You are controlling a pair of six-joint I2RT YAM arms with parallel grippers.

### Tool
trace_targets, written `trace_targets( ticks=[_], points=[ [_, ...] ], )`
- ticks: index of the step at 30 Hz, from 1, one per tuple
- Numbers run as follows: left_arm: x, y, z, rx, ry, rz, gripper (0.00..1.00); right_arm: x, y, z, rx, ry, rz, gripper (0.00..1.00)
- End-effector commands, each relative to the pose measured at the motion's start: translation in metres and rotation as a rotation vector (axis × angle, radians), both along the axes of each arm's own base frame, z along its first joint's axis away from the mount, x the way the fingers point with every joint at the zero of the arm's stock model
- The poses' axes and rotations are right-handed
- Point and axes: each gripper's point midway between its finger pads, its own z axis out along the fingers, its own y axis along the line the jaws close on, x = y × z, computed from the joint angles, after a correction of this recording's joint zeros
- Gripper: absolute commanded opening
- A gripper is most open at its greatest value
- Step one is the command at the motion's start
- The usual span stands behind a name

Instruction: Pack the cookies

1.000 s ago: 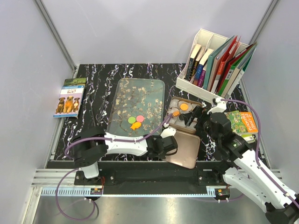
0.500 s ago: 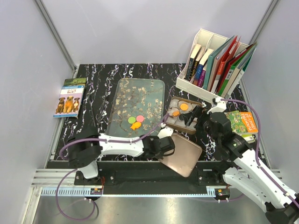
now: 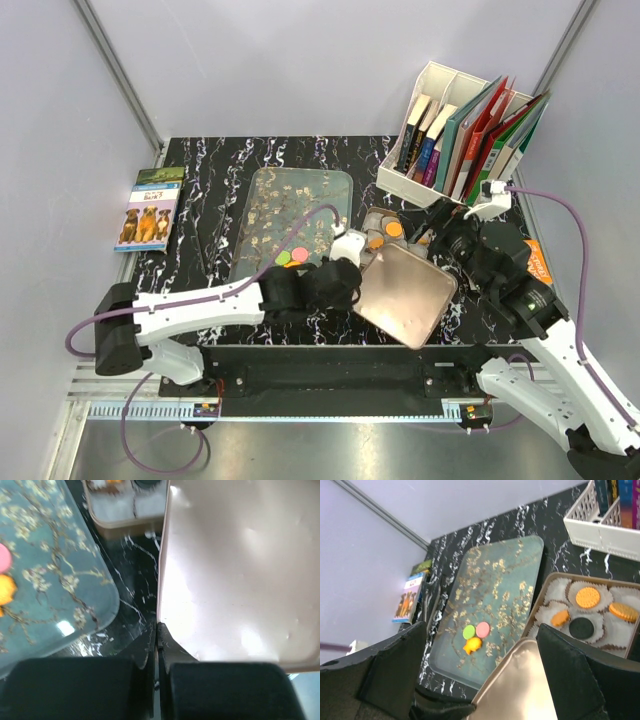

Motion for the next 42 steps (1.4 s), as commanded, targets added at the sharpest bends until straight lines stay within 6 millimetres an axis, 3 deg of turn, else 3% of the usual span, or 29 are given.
trace_targets(
  ticks=[1,2,4,7,10,11,15,20,21,22,23,25,27,28,33,35,38,39,42],
  points=[
    [0.032,0.006,0.048,-0.118,-0.056,0.062,0.0,-0.001,-0.001,0.036,0.007,-0.088,0.011,1.0],
    [0.047,0.015,0.049,-0.139,-0.044,0.101,0.0,-0.002,-0.001,0.039,0.008,-0.095,0.012,1.0],
    [0.055,0.021,0.056,-0.198,-0.019,0.109,0.0,-0.003,-0.003,0.042,0.008,-0.103,0.006,1.0],
    [0.093,0.05,0.062,-0.293,0.038,0.208,0.0,-0.004,-0.006,0.054,0.013,-0.13,0.002,1.0],
    [0.107,0.056,0.068,-0.383,0.109,0.199,0.0,-0.004,-0.007,0.061,-0.006,-0.15,0.004,1.0],
    [0.12,0.066,0.071,-0.41,0.126,0.227,0.0,-0.004,-0.008,0.061,-0.029,-0.159,0.004,1.0],
    [0.139,0.07,0.076,-0.414,0.211,0.208,0.0,0.006,-0.007,0.048,-0.154,-0.147,0.011,1.0],
    [0.166,0.079,0.077,-0.273,0.234,0.213,0.0,0.028,-0.012,0.017,-0.381,-0.029,-0.011,1.0],
    [0.172,0.078,0.07,-0.252,0.254,0.214,0.0,0.03,-0.016,0.009,-0.429,0.012,-0.018,1.0],
    [0.178,0.082,0.078,-0.239,0.253,0.214,0.0,0.035,-0.024,0.016,-0.47,0.014,-0.061,1.0],
    [0.182,0.083,0.08,-0.236,0.258,0.204,0.0,0.044,-0.024,0.007,-0.525,0.049,-0.079,1.0],
    [0.192,0.088,0.079,-0.204,0.277,0.207,0.0,0.052,-0.053,0.013,-0.695,0.054,-0.236,1.0],
    [0.199,0.091,0.077,-0.181,0.277,0.209,0.0,0.057,-0.045,0.02,-0.839,-0.005,-0.286,1.0],
    [0.203,0.096,0.082,-0.169,0.263,0.22,0.0,0.055,-0.057,0.025,-1.007,-0.028,-0.337,1.0],
    [0.217,0.101,0.086,-0.141,0.243,0.236,0.0,0.051,-0.042,0.076,-0.986,-0.161,-0.326,1.0],
    [0.221,0.104,0.084,-0.12,0.237,0.238,0.0,0.048,-0.032,0.085,-1.005,-0.209,-0.258,1.0],
    [0.226,0.108,0.083,-0.082,0.222,0.246,0.0,0.04,0.004,0.082,-1.112,-0.306,-0.08,1.0],
    [0.228,0.109,0.084,-0.07,0.215,0.252,0.0,0.034,0.023,0.072,-1.153,-0.335,-0.004,1.0],
    [0.229,0.111,0.086,-0.065,0.206,0.254,0.0,0.03,0.05,0.049,-1.281,-0.363,0.108,1.0]
  ],
)
